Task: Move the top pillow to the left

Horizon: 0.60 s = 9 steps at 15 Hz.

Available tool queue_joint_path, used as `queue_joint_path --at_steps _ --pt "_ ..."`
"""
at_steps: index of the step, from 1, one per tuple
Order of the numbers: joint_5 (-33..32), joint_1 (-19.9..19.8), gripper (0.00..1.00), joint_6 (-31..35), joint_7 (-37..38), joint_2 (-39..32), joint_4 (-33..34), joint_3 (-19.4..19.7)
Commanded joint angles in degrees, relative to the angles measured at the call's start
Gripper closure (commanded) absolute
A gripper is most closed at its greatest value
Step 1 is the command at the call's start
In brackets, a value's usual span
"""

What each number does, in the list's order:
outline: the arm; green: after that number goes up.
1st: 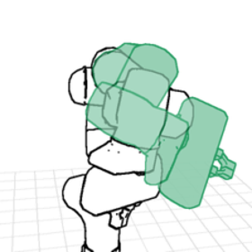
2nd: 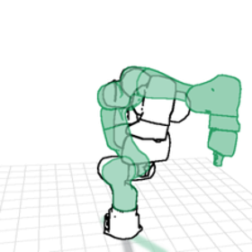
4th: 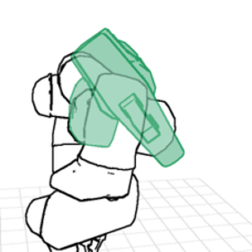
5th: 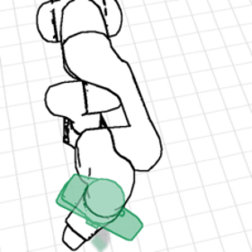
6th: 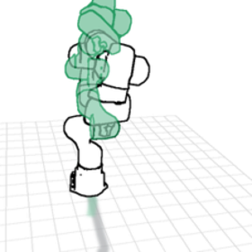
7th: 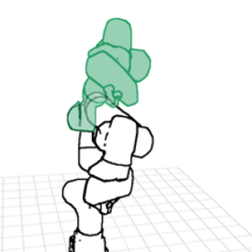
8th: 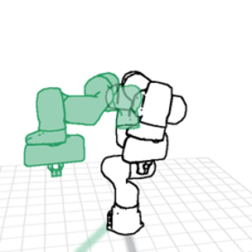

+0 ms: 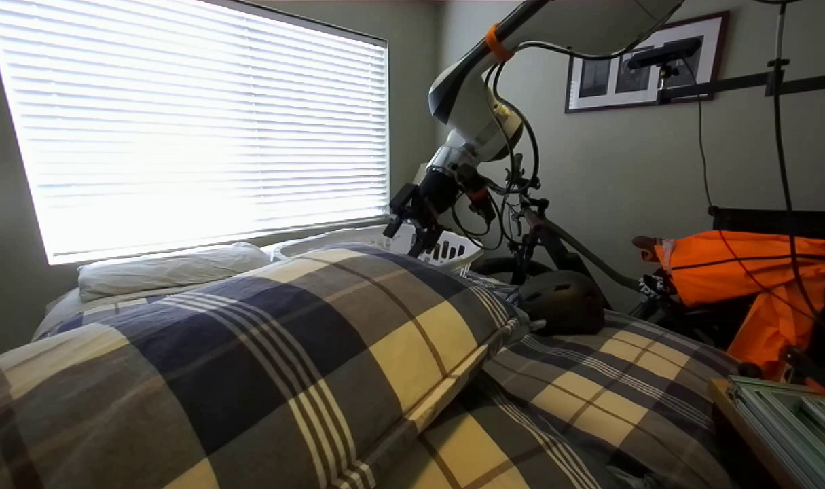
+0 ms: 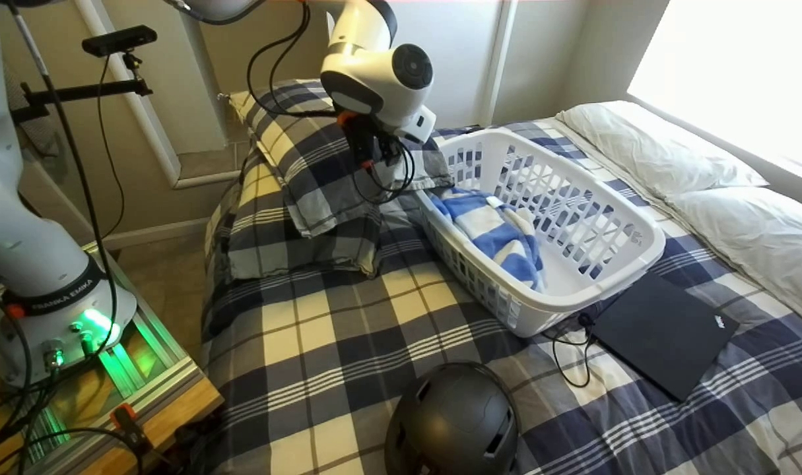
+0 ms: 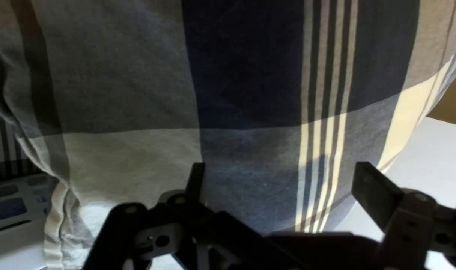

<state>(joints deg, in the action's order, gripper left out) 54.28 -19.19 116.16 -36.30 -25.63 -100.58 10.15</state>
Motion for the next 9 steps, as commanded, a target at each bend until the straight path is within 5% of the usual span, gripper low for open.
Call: queue_joint_path --at_steps 1,3,4,9 --pt "0.6 -1.4 0.00 -2.6 0.5 -2.8 3.6 -1.6" --pt "0.5 -1.4 0.00 -2.4 0.9 -3.7 4.1 -1.8" --pt "0.3 -1.3 0.25 -2.2 1.3 -4.2 4.4 -1.8" --pt "1.6 -2.0 0.56 -5.0 1.2 -6.2 6.2 -3.2"
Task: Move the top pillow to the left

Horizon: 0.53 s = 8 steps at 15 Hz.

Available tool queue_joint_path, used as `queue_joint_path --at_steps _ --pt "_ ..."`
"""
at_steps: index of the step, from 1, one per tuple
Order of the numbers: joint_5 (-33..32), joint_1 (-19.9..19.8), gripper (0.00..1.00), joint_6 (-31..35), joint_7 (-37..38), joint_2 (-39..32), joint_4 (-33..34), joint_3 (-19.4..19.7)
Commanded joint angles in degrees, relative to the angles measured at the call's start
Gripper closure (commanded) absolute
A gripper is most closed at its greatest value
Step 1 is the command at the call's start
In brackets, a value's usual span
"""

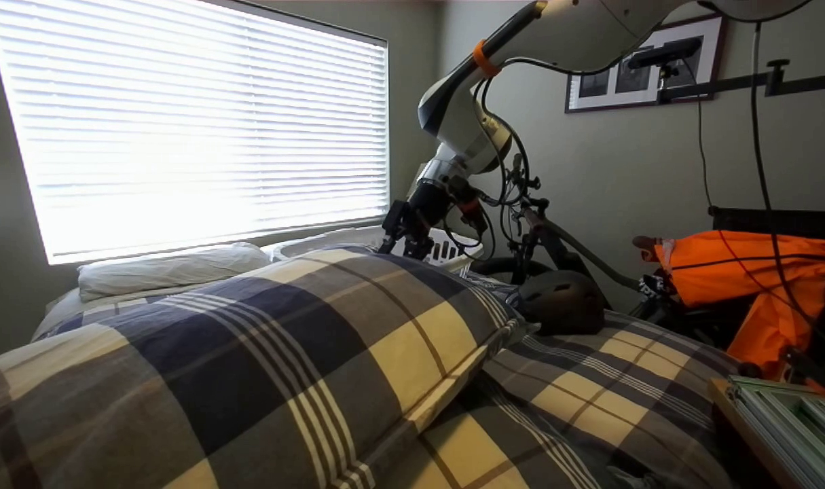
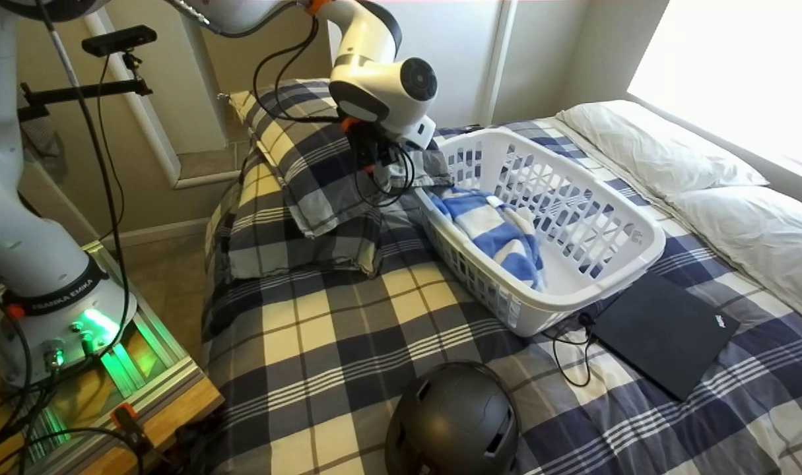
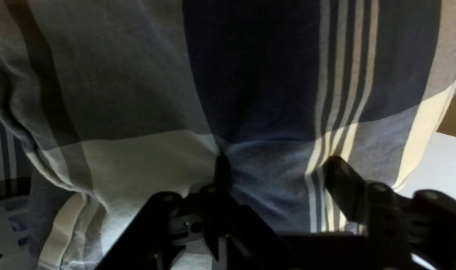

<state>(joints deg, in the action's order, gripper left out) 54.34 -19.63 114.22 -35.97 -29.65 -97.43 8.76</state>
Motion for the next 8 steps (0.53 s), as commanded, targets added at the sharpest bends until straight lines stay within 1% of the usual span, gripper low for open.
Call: queue_joint_path --at_steps 1,5,6,8 --pt "1.6 -1.6 0.64 -3.5 0.8 -2.4 3.2 -2.1" --pt "2.9 -1.5 0.89 -4.6 1.7 -2.4 2.9 -3.1" --pt "3.8 -1.3 0.93 -4.3 2.5 -2.1 2.4 -3.2" --pt "4.9 -0.9 0.96 -4.7 2.9 -1.7 1.8 -3.8"
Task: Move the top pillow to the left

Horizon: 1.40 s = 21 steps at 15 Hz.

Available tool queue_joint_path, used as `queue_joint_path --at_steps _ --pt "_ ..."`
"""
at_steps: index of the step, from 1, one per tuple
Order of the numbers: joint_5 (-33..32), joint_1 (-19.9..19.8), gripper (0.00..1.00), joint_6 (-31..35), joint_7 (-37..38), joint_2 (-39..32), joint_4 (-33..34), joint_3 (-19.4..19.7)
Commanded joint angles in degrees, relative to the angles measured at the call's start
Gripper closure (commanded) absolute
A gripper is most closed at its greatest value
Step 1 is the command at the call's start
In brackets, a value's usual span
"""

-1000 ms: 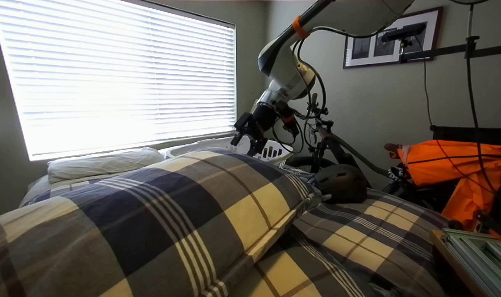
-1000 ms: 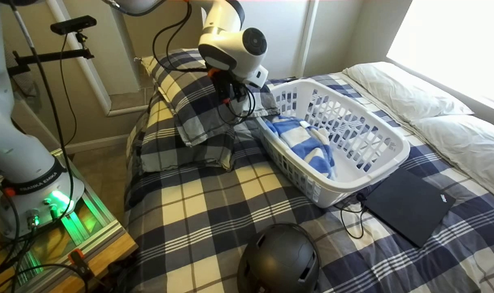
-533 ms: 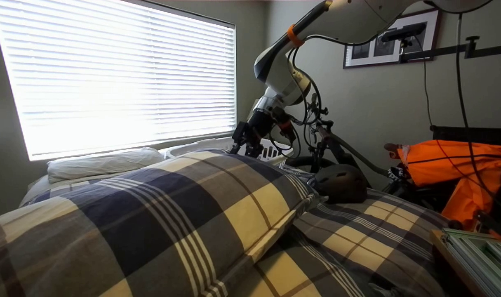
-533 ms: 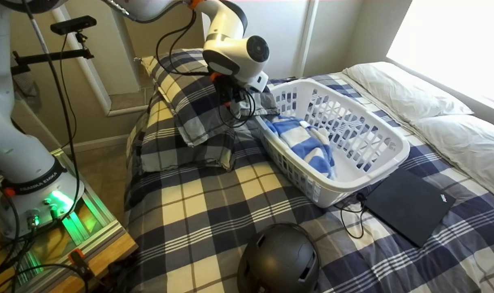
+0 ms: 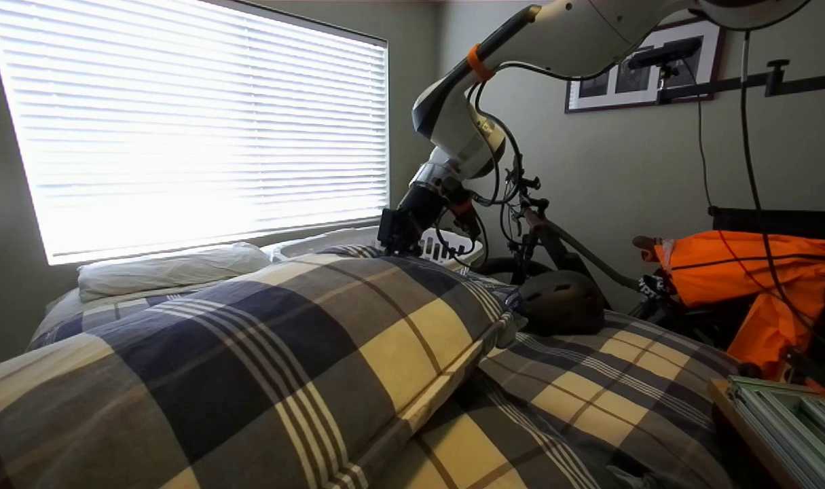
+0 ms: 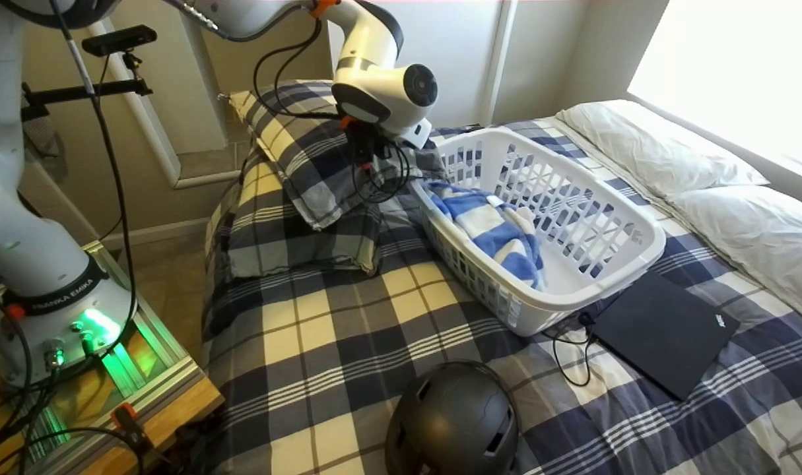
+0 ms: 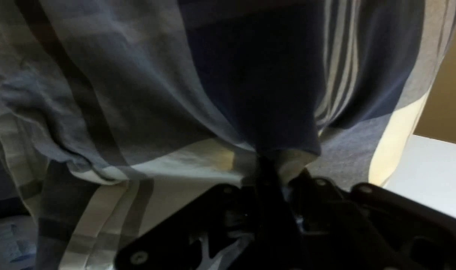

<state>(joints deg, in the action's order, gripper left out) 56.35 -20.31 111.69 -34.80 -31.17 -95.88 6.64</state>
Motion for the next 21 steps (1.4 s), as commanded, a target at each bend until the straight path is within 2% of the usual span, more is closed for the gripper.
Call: queue_joint_path --at_steps 1,7,11,15,21 --pt "3.0 0.0 0.97 -3.2 1.7 0.3 -0.1 -2.2" --pt "7.3 2.4 0.95 -5.8 6.1 6.3 -7.5 -3.5" --pt "11.6 5.8 0.95 0.5 15.5 13.6 -16.4 -2.0" --pt "14.2 9.5 0.96 10.4 24.3 23.5 -27.5 -1.3" --pt "17.1 13.1 0.96 23.7 35.1 38.7 -45.2 -2.2"
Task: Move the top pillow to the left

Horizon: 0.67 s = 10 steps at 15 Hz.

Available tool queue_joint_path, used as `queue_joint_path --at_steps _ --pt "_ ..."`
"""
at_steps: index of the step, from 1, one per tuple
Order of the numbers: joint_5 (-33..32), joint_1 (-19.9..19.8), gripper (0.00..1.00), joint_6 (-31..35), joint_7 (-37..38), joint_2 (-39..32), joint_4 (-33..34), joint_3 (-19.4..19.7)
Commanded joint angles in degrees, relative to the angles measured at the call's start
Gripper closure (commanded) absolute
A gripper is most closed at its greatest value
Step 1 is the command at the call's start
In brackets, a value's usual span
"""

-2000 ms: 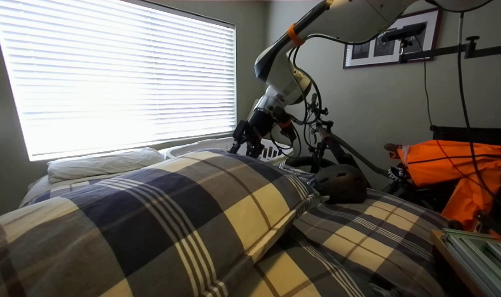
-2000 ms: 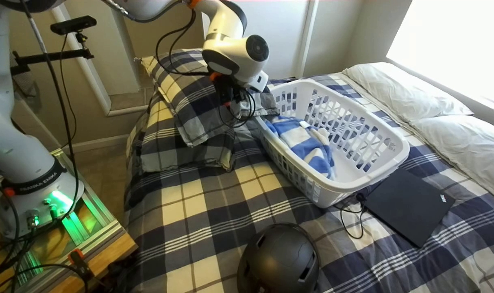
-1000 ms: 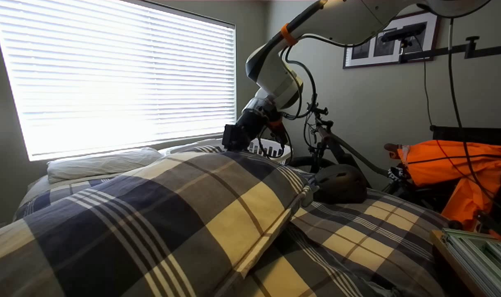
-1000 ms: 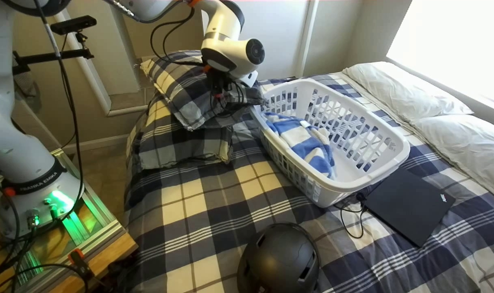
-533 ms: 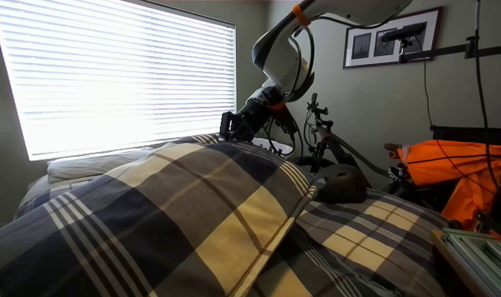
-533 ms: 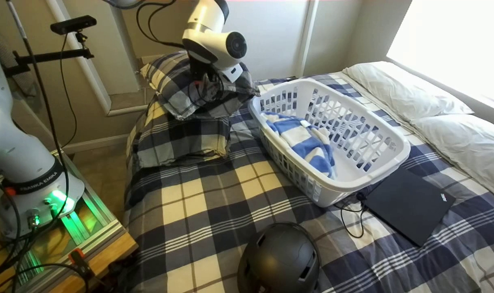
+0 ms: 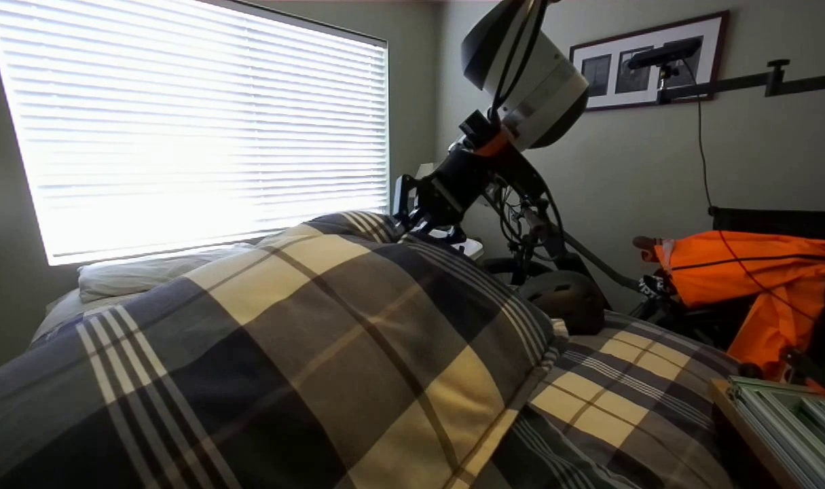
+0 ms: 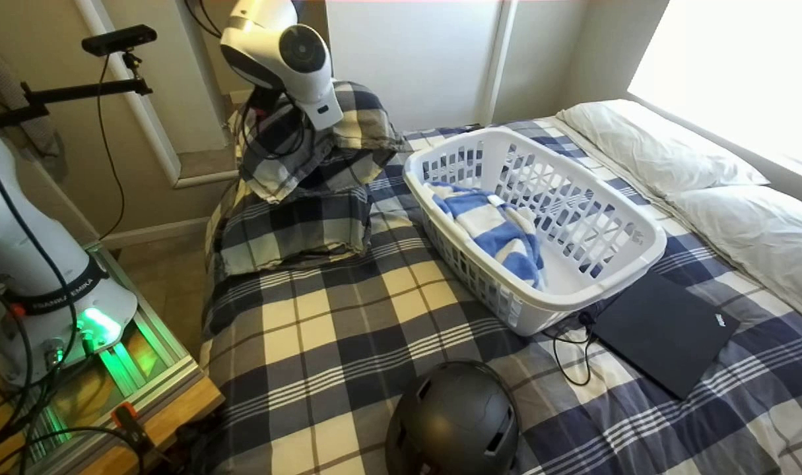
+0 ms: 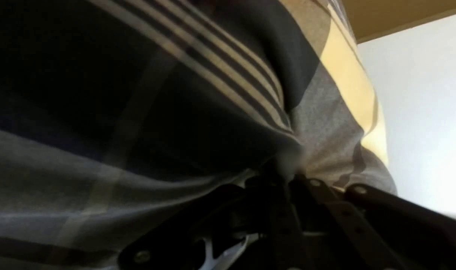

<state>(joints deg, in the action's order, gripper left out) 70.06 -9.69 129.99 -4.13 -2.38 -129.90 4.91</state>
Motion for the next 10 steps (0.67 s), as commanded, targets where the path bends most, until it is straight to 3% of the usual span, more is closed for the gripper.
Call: queue_joint_path --at_steps 1,7,10 --pt "4.4 2.8 0.96 7.5 5.3 12.4 -14.2 -0.7" --pt "7.2 3.7 0.96 18.2 11.6 26.8 -28.0 -3.5" --pt "1.7 2.5 0.96 24.7 22.0 33.6 -33.4 -7.3"
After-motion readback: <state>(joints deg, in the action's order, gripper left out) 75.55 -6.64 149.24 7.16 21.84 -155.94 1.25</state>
